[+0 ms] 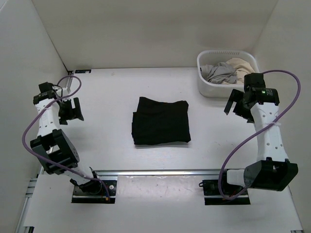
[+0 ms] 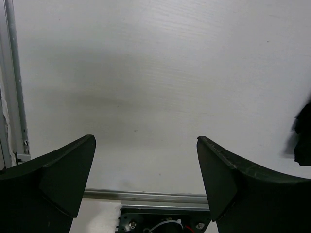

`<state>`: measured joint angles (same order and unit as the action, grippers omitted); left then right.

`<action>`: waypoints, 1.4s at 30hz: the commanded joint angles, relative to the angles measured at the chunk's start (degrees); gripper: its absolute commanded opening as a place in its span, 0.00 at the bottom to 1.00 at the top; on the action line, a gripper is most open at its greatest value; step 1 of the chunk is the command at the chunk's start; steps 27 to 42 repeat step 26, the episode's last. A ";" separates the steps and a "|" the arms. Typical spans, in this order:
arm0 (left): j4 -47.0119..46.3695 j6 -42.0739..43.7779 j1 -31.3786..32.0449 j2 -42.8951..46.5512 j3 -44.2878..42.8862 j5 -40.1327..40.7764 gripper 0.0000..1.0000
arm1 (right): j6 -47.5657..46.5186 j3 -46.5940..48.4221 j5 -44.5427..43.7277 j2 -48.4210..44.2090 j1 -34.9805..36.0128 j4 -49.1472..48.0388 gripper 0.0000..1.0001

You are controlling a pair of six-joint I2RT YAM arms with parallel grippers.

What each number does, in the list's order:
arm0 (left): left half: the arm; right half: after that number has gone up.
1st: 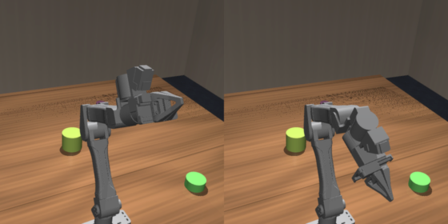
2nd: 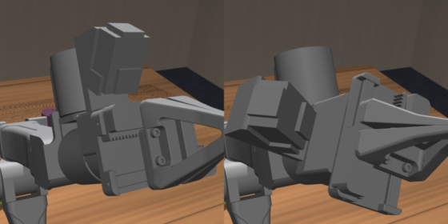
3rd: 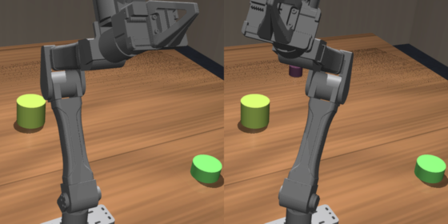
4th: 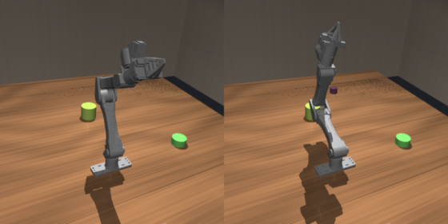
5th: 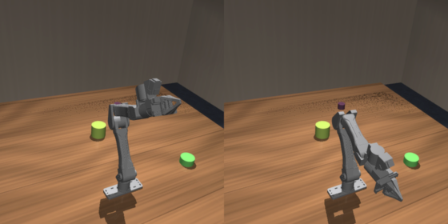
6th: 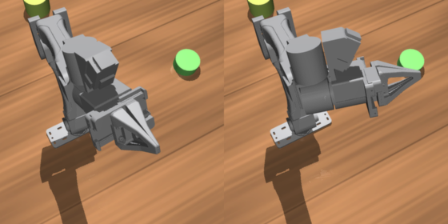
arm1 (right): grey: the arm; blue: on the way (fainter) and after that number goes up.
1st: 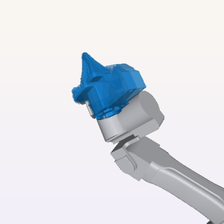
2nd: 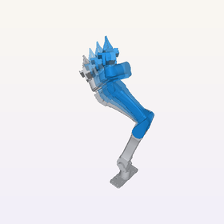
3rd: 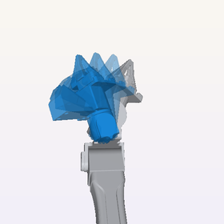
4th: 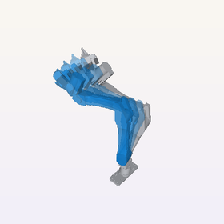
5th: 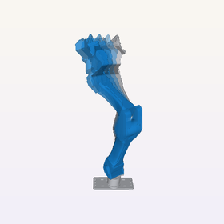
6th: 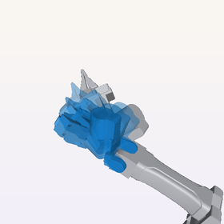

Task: Fold and stack the trousers
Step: Fold the trousers

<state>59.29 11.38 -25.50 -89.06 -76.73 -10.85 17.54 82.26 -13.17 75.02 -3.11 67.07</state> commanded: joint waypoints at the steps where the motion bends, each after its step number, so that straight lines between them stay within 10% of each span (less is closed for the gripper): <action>1: -1.98 -1.09 -1.22 4.67 1.14 1.10 0.97 | -0.93 -1.14 -3.35 -1.11 -0.40 0.61 0.99; 42: -1.98 -0.04 -2.28 6.44 2.72 -1.01 1.00 | -1.98 -1.14 -2.30 -2.16 -0.40 -1.49 0.99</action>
